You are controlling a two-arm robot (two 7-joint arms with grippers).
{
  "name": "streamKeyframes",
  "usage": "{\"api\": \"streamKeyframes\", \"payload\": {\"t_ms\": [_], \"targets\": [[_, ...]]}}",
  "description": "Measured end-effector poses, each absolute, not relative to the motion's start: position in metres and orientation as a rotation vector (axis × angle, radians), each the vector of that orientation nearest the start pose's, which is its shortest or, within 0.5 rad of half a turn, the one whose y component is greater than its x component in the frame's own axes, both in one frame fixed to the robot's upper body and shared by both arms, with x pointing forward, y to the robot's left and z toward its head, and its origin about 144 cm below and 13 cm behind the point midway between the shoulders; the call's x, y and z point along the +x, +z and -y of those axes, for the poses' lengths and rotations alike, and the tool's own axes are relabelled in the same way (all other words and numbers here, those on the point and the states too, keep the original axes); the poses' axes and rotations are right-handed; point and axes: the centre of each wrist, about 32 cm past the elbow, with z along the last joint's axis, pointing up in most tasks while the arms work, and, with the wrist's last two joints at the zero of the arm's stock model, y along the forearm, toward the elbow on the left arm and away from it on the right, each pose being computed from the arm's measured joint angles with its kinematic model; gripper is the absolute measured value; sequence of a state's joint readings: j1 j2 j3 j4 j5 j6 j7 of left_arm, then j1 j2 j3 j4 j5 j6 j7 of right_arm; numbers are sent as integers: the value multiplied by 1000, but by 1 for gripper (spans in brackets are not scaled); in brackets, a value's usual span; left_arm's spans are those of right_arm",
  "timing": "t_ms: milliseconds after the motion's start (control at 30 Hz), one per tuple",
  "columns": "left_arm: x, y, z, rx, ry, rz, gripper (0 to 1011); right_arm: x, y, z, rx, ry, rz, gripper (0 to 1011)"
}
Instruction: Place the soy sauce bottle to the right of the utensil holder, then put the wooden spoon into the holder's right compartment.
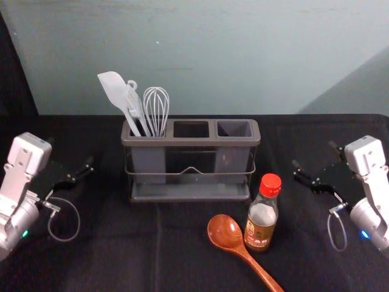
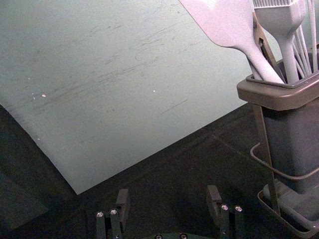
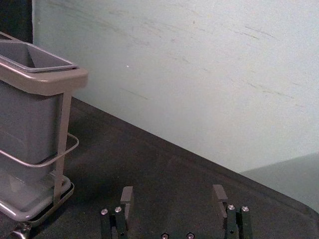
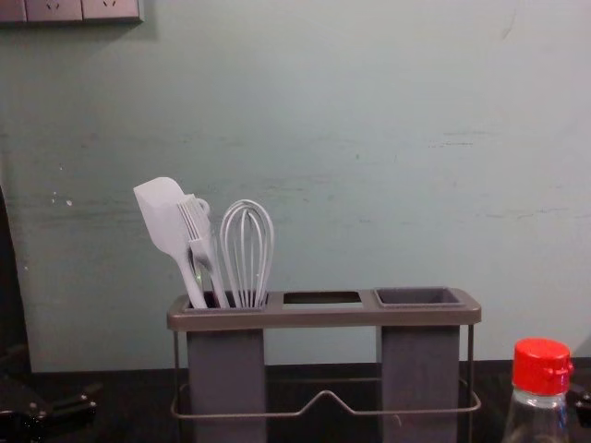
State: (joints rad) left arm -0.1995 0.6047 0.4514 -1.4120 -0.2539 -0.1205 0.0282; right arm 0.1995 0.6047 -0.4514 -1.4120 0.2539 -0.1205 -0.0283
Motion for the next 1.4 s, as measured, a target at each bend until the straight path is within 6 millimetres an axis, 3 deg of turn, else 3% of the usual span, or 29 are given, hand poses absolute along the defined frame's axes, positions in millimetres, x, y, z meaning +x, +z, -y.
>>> {"api": "streamKeyframes", "payload": {"t_ms": [1233,1400], "targets": [[489,1140,-310,304,1248,285,1011,489,1140,310,-304,-1248,285,1002],[489,1140,-310,304,1248,285,1012,472,1150,320,-307,-1240,297,1002]]}}
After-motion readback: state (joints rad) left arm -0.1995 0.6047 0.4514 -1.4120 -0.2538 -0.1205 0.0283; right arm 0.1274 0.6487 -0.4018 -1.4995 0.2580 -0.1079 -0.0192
